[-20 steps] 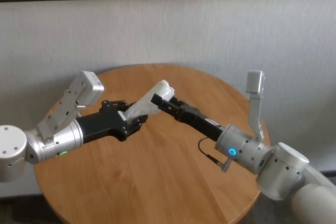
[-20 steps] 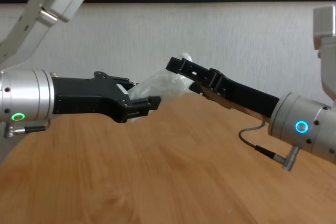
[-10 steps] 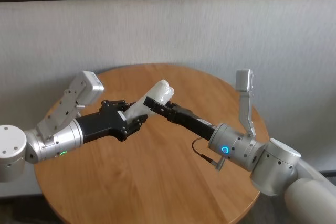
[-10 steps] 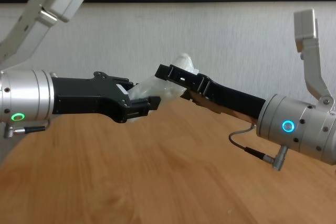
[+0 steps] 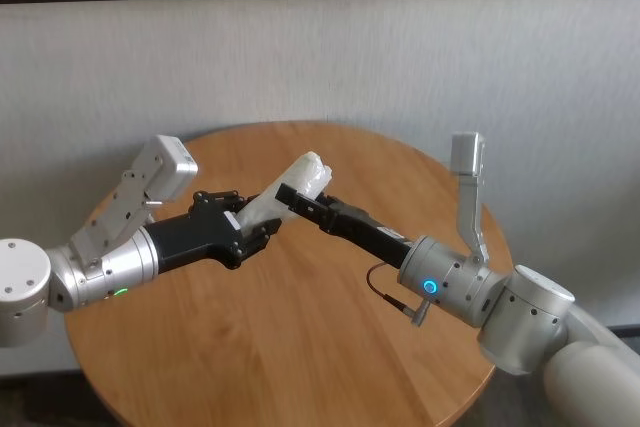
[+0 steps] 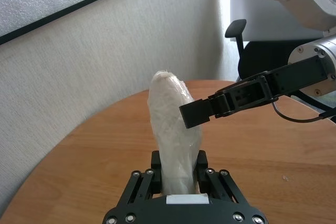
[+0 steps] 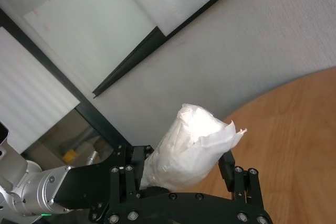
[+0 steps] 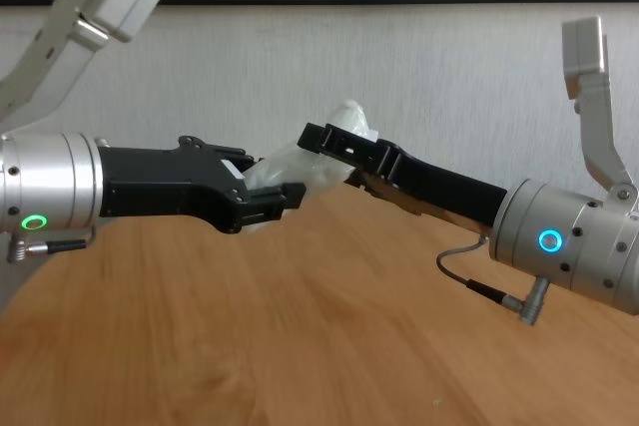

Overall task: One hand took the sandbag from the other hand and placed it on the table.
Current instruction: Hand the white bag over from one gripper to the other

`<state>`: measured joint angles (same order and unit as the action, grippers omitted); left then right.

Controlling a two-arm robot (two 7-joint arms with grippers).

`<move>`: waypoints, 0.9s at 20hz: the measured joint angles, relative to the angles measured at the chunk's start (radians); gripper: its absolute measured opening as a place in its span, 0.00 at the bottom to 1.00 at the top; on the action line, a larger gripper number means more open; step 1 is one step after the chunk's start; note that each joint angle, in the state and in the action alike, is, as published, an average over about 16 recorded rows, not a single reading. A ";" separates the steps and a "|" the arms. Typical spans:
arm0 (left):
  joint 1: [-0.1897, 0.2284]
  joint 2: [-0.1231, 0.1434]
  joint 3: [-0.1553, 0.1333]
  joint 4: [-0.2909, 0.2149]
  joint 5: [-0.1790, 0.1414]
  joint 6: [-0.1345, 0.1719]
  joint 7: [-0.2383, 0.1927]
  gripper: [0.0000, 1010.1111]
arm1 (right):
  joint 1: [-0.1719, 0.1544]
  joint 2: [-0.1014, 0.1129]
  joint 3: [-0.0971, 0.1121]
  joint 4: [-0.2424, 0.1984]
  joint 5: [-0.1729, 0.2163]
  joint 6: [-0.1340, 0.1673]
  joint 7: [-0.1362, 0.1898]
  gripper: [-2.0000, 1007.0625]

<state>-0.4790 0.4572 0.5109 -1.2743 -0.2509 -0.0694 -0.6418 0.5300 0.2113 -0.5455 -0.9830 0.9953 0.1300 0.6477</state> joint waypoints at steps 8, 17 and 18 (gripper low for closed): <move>0.000 0.000 0.000 0.000 0.000 0.000 0.000 0.40 | -0.004 0.001 0.002 -0.005 0.000 -0.004 0.000 0.69; 0.000 0.000 0.000 0.000 0.000 0.000 0.000 0.40 | -0.005 0.002 0.002 -0.007 0.000 -0.006 0.000 0.58; 0.000 0.000 0.000 0.000 0.000 0.000 0.000 0.40 | -0.005 0.002 0.002 -0.007 0.000 -0.006 0.000 0.57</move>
<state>-0.4792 0.4572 0.5110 -1.2743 -0.2509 -0.0694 -0.6416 0.5247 0.2132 -0.5430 -0.9905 0.9953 0.1236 0.6479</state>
